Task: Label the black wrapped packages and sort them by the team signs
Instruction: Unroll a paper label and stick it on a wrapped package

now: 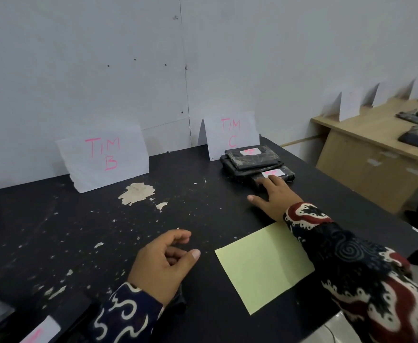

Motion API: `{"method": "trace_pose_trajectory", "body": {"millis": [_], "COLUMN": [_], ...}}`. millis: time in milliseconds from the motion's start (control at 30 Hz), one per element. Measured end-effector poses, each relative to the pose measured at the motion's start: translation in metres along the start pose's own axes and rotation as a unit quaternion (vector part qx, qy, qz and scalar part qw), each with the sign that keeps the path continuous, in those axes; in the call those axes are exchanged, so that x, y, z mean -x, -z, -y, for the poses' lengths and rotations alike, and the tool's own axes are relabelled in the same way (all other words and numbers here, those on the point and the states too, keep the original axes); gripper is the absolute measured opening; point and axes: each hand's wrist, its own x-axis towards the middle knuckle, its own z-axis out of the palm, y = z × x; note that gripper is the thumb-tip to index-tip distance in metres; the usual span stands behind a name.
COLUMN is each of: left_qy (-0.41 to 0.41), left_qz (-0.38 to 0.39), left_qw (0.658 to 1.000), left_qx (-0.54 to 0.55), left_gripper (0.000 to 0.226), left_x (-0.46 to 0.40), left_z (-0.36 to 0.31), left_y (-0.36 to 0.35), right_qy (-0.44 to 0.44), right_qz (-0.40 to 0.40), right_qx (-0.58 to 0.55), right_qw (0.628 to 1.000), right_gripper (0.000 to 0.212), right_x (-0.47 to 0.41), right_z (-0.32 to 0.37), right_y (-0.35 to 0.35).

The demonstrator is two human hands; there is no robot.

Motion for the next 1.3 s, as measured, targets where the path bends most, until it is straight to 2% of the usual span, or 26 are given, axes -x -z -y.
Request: {"method": "trace_pose_trajectory", "body": {"millis": [167, 300, 433, 533, 600, 667, 733, 800, 833, 900, 933, 1000, 1133, 1300], "left_qy": [-0.002, -0.029, -0.071, -0.073, -0.065, -0.051, -0.052, -0.076, -0.079, -0.075, -0.069, -0.057, -0.075, -0.123], "left_qz": [-0.009, -0.078, -0.147, -0.177, -0.170, -0.149, -0.127, -0.092, -0.063, 0.005, 0.034, 0.073, 0.056, -0.052], "left_qw": [1.000, 0.994, 0.979, 0.976, 0.982, 0.987, 0.988, 0.982, 0.977, 0.955, 0.942, 0.921, 0.922, 0.965], "left_qx": [0.017, 0.065, 0.124, 0.099, 0.055, 0.004, -0.064, -0.144, -0.189, -0.285, -0.327, -0.378, -0.377, -0.228], "left_gripper": [0.031, 0.023, 0.020, 0.020, 0.019, 0.018, 0.018, 0.020, 0.027, 0.056, 0.069, 0.085, 0.071, 0.052], "left_x": [-0.001, 0.000, -0.004, 0.002, 0.011, 0.023, 0.035, 0.045, 0.050, 0.056, 0.059, 0.063, 0.065, 0.066], "left_z": [0.000, -0.006, -0.018, -0.016, -0.008, 0.003, 0.015, 0.024, 0.027, 0.034, 0.037, 0.041, 0.047, 0.044], "left_y": [0.001, 0.010, 0.042, 0.069, 0.082, 0.090, 0.097, 0.103, 0.107, 0.111, 0.110, 0.108, 0.103, 0.093], "right_qy": [0.002, 0.003, 0.080, 0.167, 0.216, 0.241, 0.257, 0.274, 0.279, 0.277, 0.276, 0.276, 0.275, 0.230], "right_qz": [0.010, -0.015, -0.050, -0.059, -0.052, -0.013, 0.042, 0.091, 0.117, 0.160, 0.164, 0.144, 0.120, 0.101], "right_qx": [0.000, 0.020, -0.001, -0.066, -0.112, -0.152, -0.168, -0.145, -0.126, -0.089, -0.072, -0.054, -0.090, -0.236], "right_qw": [1.000, 1.000, 0.996, 0.982, 0.968, 0.959, 0.951, 0.946, 0.945, 0.943, 0.944, 0.949, 0.950, 0.939], "right_gripper": [0.072, 0.074, 0.058, 0.040, 0.032, 0.030, 0.034, 0.046, 0.058, 0.081, 0.087, 0.086, 0.069, 0.062], "right_x": [0.001, 0.013, 0.042, 0.070, 0.088, 0.106, 0.122, 0.134, 0.138, 0.144, 0.146, 0.148, 0.151, 0.154], "right_z": [-0.002, 0.011, 0.054, 0.094, 0.118, 0.137, 0.151, 0.158, 0.161, 0.163, 0.163, 0.163, 0.161, 0.161], "right_y": [0.002, 0.001, -0.002, -0.005, -0.004, -0.004, -0.007, -0.013, -0.017, -0.025, -0.028, -0.035, -0.040, -0.040]}}
